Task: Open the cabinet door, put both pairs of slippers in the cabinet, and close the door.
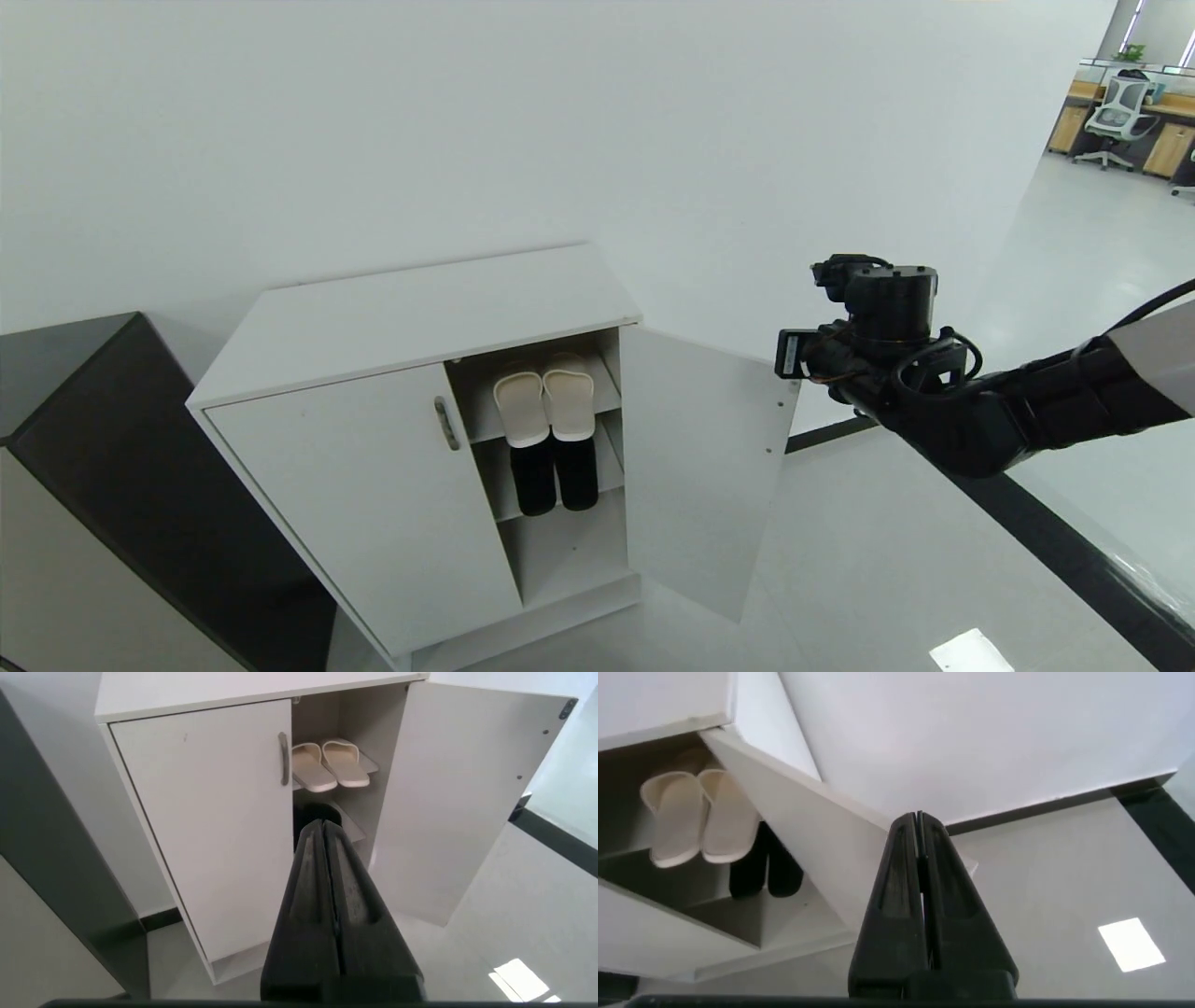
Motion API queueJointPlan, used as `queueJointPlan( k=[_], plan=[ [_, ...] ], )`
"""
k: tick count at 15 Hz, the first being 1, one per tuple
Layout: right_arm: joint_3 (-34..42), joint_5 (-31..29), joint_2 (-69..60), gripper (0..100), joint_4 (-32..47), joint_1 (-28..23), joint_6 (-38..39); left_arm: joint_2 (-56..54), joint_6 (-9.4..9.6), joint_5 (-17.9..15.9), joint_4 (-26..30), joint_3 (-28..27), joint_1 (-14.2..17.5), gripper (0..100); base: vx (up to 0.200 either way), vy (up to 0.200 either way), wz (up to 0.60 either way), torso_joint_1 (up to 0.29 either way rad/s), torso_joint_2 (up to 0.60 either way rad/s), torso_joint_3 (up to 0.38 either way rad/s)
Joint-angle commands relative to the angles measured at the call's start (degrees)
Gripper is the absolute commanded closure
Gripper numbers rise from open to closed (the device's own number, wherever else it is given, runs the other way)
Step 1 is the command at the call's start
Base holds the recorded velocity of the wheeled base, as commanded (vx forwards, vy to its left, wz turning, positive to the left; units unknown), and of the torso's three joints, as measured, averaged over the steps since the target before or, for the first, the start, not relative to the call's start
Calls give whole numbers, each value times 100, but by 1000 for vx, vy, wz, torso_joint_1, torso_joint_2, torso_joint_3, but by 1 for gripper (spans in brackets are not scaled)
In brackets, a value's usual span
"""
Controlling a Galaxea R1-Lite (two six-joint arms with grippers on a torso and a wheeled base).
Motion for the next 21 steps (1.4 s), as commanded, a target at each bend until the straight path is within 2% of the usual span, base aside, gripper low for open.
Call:
queueJointPlan(
  k=[1,12,18,21],
  plan=[
    [-111,3,288,100,-3,-55,0,-1,-1,1,-1,0,-1,100,0,0,0,0,0,0],
    [-744,3,956,100,-12,-301,8,-1,-10,1,-1,0,-1,100,0,0,0,0,0,0],
    [-709,3,1026,100,-3,-293,8,-1,-10,1,-1,0,-1,100,0,0,0,0,0,0],
    [-305,-6,745,100,-20,-29,8,-1,-10,1,-1,0,-1,100,0,0,0,0,0,0]
  ],
)
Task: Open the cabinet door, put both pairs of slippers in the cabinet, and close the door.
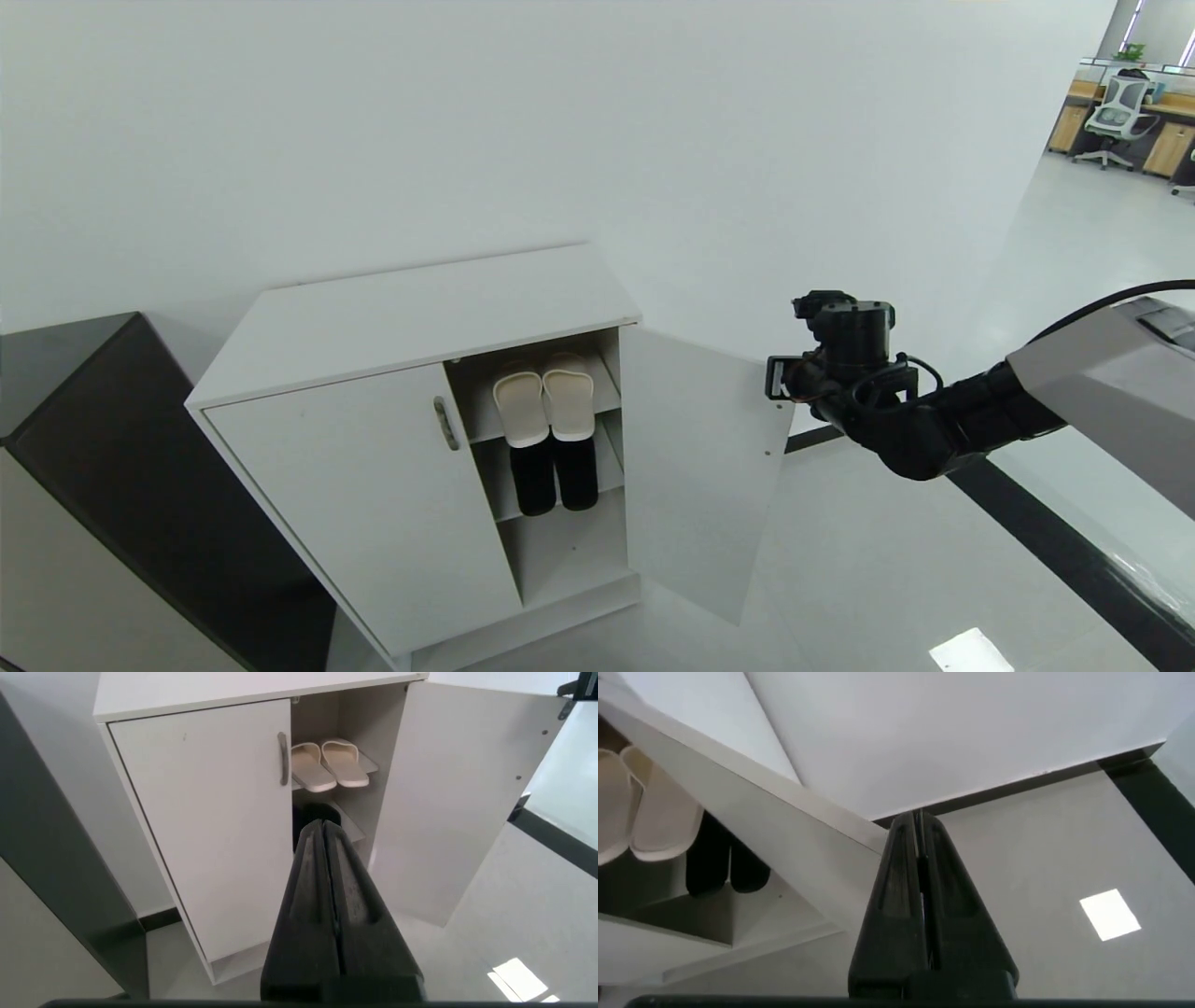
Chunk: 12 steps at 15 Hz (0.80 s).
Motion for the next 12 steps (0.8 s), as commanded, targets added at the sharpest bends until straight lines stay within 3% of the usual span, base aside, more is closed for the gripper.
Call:
queueJointPlan(
  k=[1,7,12],
  plan=[
    [387,-8,-364,100,-10,271,-1,-1,0,1,-1,0,1,100,0,0,0,0,0,0],
    [1187,-69,-1225,100,-194,1141,-19,-1,0,1,-1,0,1,100,0,0,0,0,0,0],
    [1548,36,-1427,100,-221,1449,-72,-1,0,1,-1,0,1,100,0,0,0,0,0,0]
  ],
)
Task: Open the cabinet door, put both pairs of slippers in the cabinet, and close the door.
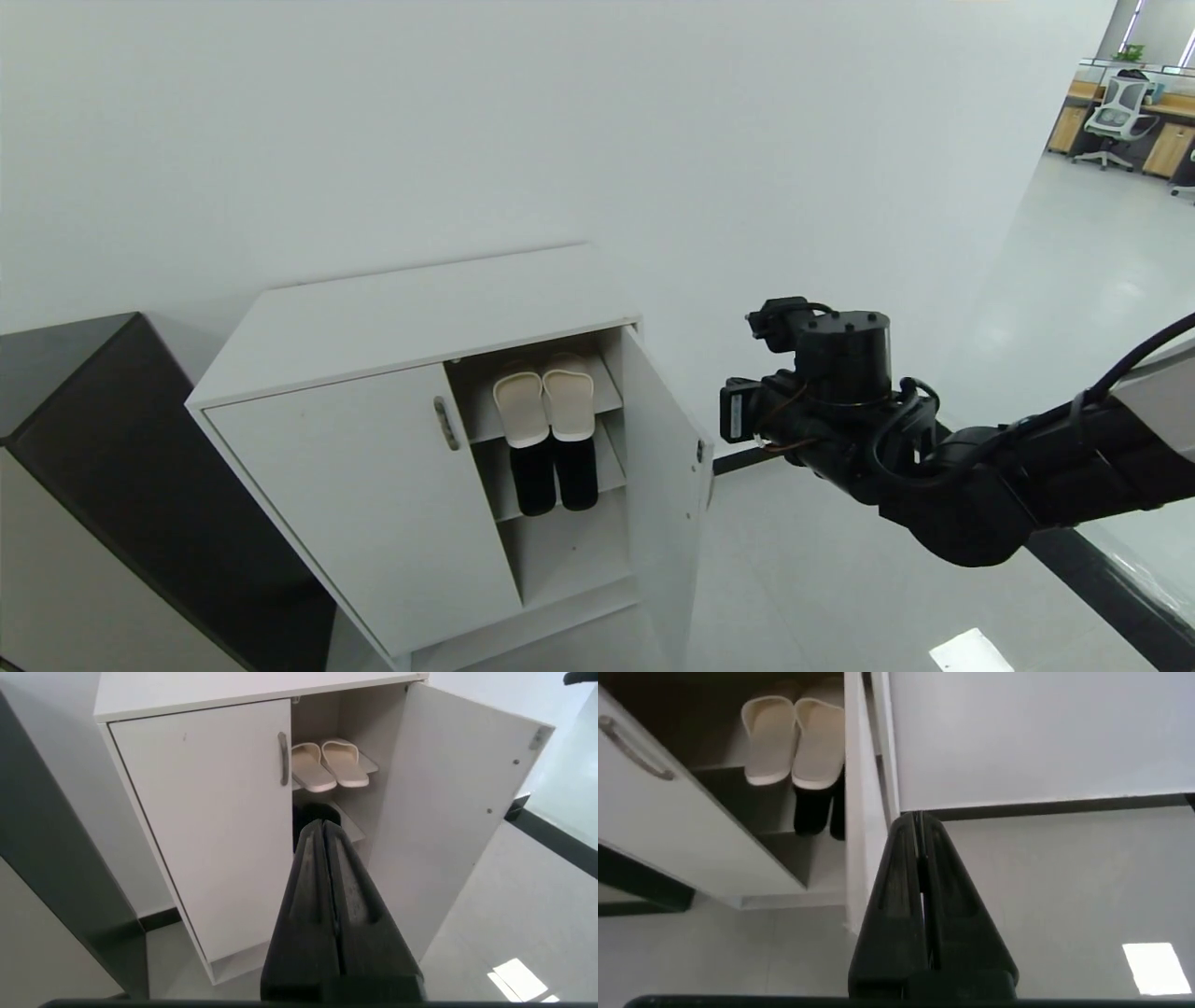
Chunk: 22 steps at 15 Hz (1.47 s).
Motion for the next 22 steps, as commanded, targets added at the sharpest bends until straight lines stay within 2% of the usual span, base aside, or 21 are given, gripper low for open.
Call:
queueJointPlan(
  k=[1,10,18,22],
  plan=[
    [120,26,-95,100,0,125,-62,-1,0,1,-1,0,1,100,0,0,0,0,0,0],
    [427,228,-95,100,-413,160,-299,-1,0,1,-1,0,1,100,0,0,0,0,0,0],
    [577,237,-86,100,-439,152,-449,-1,0,1,-1,0,1,100,0,0,600,0,2,3],
    [761,228,-68,100,-923,11,-880,-1,9,1,-1,0,1,100,0,0,0,0,0,0]
  ],
)
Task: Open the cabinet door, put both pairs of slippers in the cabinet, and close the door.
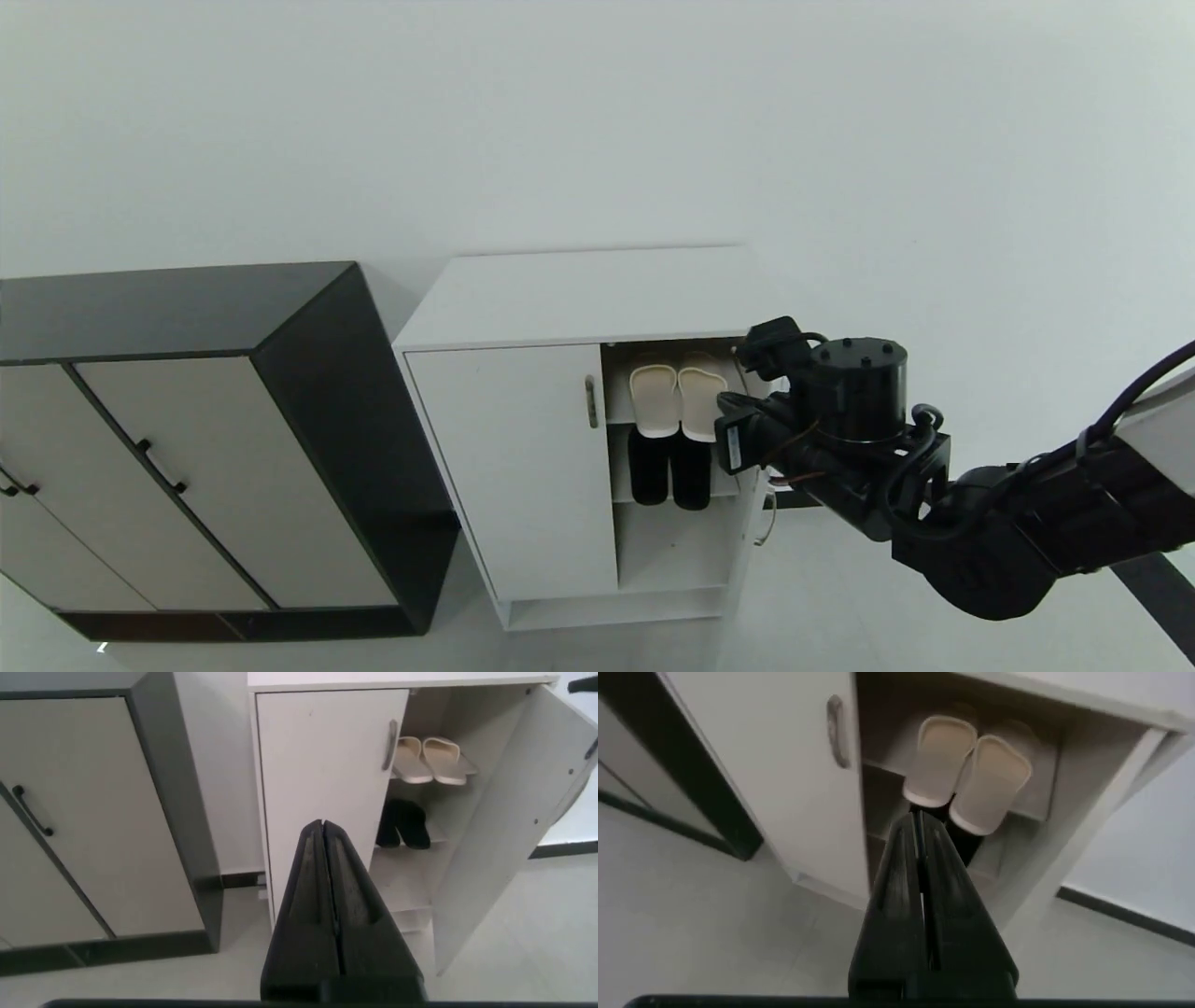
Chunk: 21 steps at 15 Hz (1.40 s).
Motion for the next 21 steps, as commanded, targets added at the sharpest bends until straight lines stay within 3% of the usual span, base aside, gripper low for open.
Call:
queueJointPlan(
  k=[1,5,6,12,13,17,21],
  plan=[
    [60,-13,-5,100,-9,-145,-101,-1,1,2,-1,0,2,100,0,0,0,0,0,0],
    [262,260,-67,100,-9,-471,-224,-1,1,2,-1,0,2,100,0,0,0,0,0,0],
    [526,778,-181,100,18,-673,-409,-1,1,2,-1,0,2,100,0,0,0,0,0,0],
    [649,1077,-375,100,79,-1024,-444,-1,1,-7,-1,0,2,100,33,0,0,0,0,0],
    [728,1314,-480,100,299,-1244,-804,-1,10,-7,-1,0,2,100,200,0,0,-2,2,-2],
    [921,1947,-779,100,598,-1455,-892,-1,1,-7,-1,0,2,100,100,0,0,-6,-4,1],
    [974,2053,-946,100,1081,-1490,-1129,-1,1,-7,-1,0,2,100,0,0,0,0,0,0]
  ],
)
